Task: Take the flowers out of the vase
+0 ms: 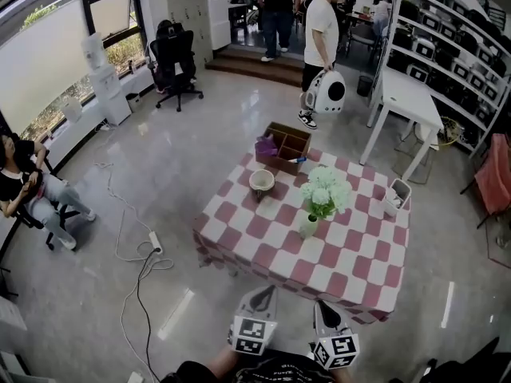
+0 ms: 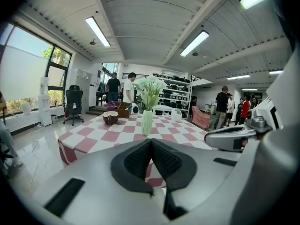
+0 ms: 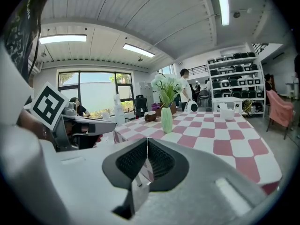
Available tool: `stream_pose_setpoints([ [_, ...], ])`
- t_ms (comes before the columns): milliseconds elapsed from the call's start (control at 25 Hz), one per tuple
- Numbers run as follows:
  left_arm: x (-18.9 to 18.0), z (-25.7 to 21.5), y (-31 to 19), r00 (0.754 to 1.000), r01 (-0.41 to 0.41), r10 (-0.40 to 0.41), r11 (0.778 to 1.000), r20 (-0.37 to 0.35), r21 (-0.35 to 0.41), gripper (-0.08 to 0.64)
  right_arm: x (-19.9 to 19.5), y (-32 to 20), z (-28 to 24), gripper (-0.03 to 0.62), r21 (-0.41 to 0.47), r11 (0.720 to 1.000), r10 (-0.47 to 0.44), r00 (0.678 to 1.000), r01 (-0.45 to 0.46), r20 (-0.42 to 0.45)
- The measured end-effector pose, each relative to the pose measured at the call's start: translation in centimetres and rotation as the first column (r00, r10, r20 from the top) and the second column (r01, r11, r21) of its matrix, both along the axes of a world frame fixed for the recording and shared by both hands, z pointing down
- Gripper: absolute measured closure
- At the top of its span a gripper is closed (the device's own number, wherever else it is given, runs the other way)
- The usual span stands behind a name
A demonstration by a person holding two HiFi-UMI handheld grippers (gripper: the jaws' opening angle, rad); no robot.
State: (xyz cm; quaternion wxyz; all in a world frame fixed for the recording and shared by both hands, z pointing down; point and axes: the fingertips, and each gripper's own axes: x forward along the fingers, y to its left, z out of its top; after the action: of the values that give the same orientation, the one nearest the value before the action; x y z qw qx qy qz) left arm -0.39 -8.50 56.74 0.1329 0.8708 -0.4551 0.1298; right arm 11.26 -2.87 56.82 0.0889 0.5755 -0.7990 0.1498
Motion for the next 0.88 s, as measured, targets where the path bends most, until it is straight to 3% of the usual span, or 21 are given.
stream_pose_setpoints([
  [400, -1.3, -0.7, -6.6, 0.996, -0.083, 0.083, 0.996, -0.007, 0.022, 0.549, -0.7, -6.2, -0.4, 0.583, 0.013, 0.993, 0.121, 0.992, -0.121, 0.032],
  [880, -1.9, -0.5, -10.1, 0.996, -0.088, 0.088, 0.996, -0.024, 0.013, 0.549, 0.2, -9.3, -1.3, 0.581, 0.064, 0.978, 0.194, 0.98, -0.197, 0.051],
])
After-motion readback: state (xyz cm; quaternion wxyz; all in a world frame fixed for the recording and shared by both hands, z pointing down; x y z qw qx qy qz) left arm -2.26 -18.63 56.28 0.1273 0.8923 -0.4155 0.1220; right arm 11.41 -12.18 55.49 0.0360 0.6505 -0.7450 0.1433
